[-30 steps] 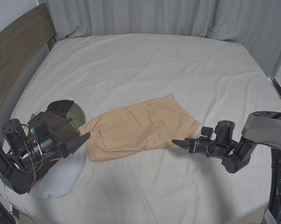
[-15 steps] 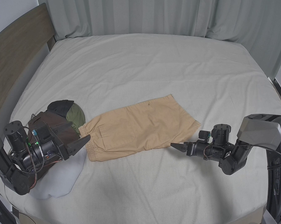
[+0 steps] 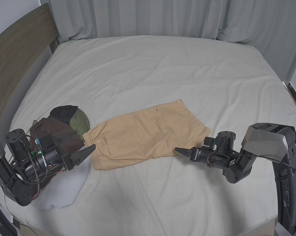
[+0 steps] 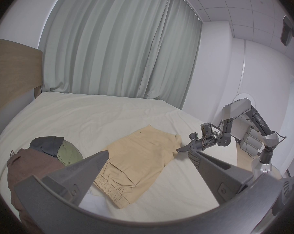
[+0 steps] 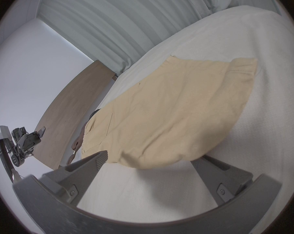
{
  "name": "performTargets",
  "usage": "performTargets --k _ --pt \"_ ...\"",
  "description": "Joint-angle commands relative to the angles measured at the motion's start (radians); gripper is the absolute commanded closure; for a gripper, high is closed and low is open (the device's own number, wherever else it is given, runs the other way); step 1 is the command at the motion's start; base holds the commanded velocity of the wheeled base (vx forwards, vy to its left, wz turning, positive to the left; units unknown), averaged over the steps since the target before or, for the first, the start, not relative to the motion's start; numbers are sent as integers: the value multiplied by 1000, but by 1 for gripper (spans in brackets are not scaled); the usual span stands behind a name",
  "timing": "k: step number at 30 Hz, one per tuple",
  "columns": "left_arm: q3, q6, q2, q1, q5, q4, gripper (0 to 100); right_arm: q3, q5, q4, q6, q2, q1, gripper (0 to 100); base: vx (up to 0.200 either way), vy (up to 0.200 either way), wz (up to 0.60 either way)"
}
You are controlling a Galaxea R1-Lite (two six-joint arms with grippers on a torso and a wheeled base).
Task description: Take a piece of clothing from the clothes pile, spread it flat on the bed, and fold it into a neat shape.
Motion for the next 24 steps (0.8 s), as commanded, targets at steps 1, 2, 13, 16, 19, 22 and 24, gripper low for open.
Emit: performTargets --k 1,2,13,16,19,22,24 --pt "-1 -1 3 1 -1 -1 0 -61 -19 27 22 44 21 0 0 0 0" --pt "-1 -2 3 1 1 -1 0 -79 -32 30 31 50 25 0 0 0 0" --pt "-6 -4 3 1 -1 -1 0 -153 -55 35 91 72 56 0 0 0 0" --pt "-1 -10 1 0 -1 -1 0 -154 -55 35 91 72 56 0 0 0 0" --pt "-4 -14 1 0 -1 -1 0 -162 -55 35 93 73 56 0 0 0 0" --pt "-6 -16 1 0 -1 -1 0 -166 -66 35 93 75 56 0 0 0 0" --pt "-7 -16 3 0 -1 -1 0 -173 -77 35 93 83 56 0 0 0 0"
